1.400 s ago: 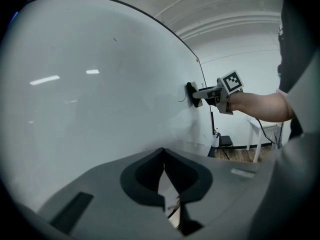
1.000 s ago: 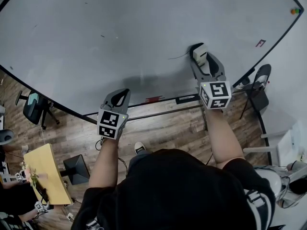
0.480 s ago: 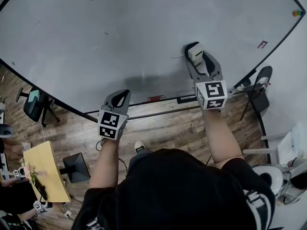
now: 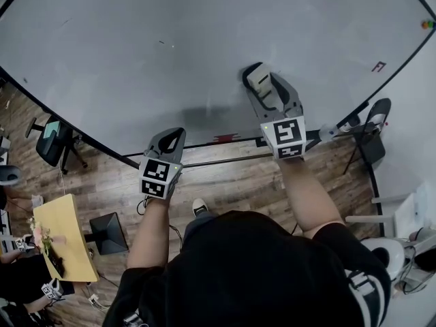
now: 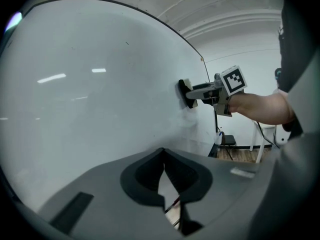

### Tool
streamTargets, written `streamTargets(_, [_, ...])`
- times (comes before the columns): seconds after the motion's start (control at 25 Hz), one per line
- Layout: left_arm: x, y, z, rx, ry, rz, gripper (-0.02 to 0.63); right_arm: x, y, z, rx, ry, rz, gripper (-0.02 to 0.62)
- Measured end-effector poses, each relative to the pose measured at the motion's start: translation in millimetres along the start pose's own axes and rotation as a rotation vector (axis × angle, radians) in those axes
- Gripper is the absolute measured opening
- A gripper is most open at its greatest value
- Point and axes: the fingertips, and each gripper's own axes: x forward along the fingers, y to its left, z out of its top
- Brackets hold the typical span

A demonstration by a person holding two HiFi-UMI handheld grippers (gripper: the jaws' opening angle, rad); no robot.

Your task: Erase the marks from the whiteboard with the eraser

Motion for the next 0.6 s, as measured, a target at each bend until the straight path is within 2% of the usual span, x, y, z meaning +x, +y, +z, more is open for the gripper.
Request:
streamTargets(0.32, [-15,6,-8,-0.006,0.007,0.029,0.011,14,43,-3,-0.078,0.005,0.060,0.247])
streamTargets(0.6, [-26,11,-11,-0.001,0.016,0.048,0.012,19,56,-6,-0.140,0.006,0.056,0.247])
